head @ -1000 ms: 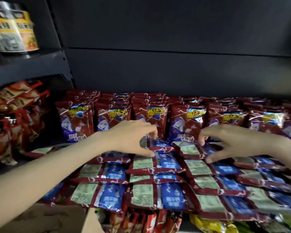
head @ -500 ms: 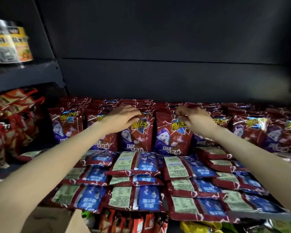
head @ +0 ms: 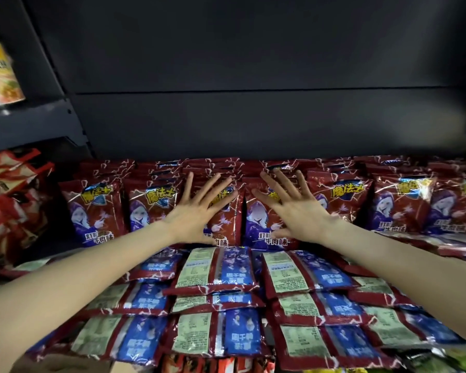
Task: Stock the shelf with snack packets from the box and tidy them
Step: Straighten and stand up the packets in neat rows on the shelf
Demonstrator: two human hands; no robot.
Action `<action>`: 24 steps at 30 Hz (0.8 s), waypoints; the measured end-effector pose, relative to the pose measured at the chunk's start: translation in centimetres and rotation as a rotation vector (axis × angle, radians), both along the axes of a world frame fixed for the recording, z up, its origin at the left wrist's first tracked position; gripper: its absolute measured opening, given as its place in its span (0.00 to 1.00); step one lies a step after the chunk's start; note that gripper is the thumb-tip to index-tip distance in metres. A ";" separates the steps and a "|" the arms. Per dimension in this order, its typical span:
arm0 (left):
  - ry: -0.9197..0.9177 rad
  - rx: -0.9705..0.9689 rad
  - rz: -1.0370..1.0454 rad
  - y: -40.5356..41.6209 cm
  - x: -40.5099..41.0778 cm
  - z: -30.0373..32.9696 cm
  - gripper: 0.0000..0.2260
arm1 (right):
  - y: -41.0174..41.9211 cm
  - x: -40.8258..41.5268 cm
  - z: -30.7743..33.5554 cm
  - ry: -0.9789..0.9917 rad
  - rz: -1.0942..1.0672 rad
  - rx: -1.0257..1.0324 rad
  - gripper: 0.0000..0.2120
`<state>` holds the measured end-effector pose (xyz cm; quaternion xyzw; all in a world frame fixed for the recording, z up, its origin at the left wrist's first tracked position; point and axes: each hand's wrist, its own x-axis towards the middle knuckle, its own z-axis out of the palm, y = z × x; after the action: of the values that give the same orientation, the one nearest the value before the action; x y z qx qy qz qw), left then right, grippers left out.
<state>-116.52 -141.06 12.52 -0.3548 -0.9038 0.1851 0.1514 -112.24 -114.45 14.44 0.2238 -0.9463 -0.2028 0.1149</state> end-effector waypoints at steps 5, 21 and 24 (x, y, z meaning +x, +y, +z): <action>0.111 0.027 0.001 -0.1 -0.5 -0.6 0.56 | 0.5 -0.6 0.0 -0.020 -0.028 0.014 0.53; 0.050 0.317 0.020 2.9 3.2 3.2 0.43 | 3.8 4.6 3.9 0.108 0.116 -0.326 0.23; -0.106 0.483 -0.025 6.7 5.6 6.3 0.25 | 7.9 8.7 5.7 -0.005 0.071 -0.452 0.13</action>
<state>-110.88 -134.39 18.77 -0.3287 -0.9241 -0.0569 0.1863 -103.54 -106.55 20.18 0.2259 -0.9596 0.0189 0.1669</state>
